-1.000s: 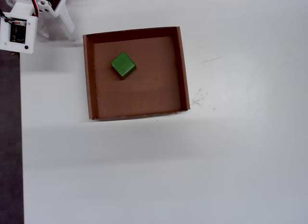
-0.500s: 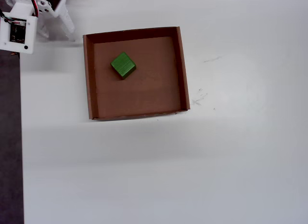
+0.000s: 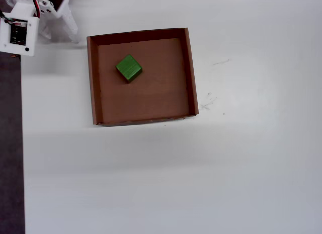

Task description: Grasp a green cube and put it in a box.

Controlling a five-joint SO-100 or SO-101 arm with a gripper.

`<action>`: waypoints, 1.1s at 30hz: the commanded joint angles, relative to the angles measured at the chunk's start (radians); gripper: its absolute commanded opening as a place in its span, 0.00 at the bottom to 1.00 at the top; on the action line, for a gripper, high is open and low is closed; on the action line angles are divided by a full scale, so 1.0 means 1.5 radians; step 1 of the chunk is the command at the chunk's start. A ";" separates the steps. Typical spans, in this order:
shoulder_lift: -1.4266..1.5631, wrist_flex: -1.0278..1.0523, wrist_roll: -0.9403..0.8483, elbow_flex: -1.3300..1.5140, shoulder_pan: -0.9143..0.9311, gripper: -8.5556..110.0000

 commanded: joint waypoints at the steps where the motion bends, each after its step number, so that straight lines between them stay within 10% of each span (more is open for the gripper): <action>1: 0.004 0.004 0.004 -0.003 0.002 0.28; 33: 0.004 0.006 0.015 -0.003 0.002 0.28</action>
